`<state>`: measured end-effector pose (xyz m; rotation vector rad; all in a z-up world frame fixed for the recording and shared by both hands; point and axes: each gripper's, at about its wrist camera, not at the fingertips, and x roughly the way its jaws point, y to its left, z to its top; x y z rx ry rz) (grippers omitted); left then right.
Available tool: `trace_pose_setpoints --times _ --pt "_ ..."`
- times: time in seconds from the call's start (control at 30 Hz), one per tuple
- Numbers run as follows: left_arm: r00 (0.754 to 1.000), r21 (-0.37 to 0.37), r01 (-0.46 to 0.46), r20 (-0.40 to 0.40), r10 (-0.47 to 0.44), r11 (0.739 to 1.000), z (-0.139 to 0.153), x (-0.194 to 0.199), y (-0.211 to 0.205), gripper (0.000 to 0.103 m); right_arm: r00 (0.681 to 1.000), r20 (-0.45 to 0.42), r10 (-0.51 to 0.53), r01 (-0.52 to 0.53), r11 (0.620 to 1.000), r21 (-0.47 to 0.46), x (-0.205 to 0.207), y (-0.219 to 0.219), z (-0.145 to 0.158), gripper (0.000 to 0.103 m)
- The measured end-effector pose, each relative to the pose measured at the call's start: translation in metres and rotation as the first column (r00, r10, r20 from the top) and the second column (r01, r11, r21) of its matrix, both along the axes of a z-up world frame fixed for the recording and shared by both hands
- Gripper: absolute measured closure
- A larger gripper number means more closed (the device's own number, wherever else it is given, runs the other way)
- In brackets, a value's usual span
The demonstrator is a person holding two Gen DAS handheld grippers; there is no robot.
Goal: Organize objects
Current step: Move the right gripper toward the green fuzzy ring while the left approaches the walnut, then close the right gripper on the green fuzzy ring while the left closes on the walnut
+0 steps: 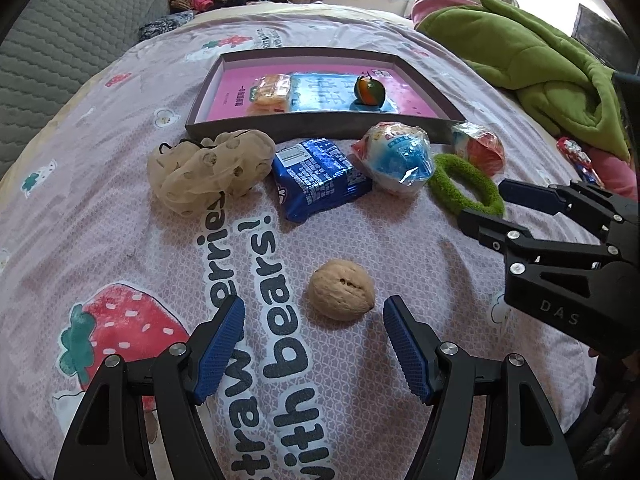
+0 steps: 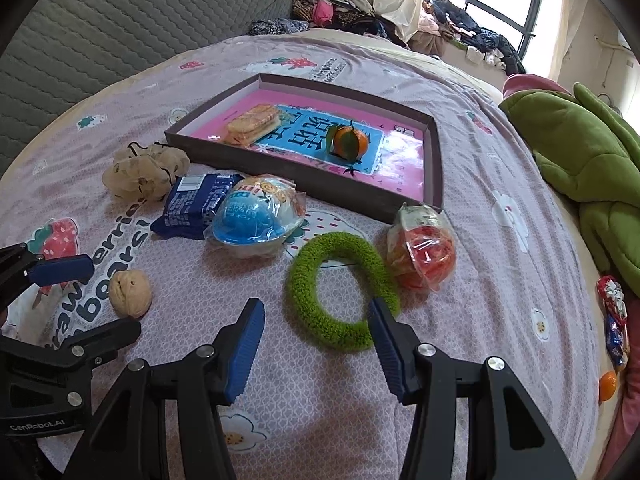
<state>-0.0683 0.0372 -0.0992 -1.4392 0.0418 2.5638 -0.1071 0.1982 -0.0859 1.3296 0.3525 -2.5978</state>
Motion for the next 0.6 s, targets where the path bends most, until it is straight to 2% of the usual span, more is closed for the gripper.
trace_pose_setpoints --times 0.33,0.6 --pt "1.0 0.011 -0.006 0.003 0.006 1.0 -0.006 -0.008 -0.002 0.03 1.0 0.025 0.001 -0.002 1.0 0.023 -0.013 -0.006 -0.017 0.05" --pt "1.0 0.003 -0.003 -0.004 0.003 1.0 -0.012 -0.014 0.001 0.03 0.999 0.033 -0.002 0.003 1.0 -0.016 -0.02 -0.004 -0.025 0.055"
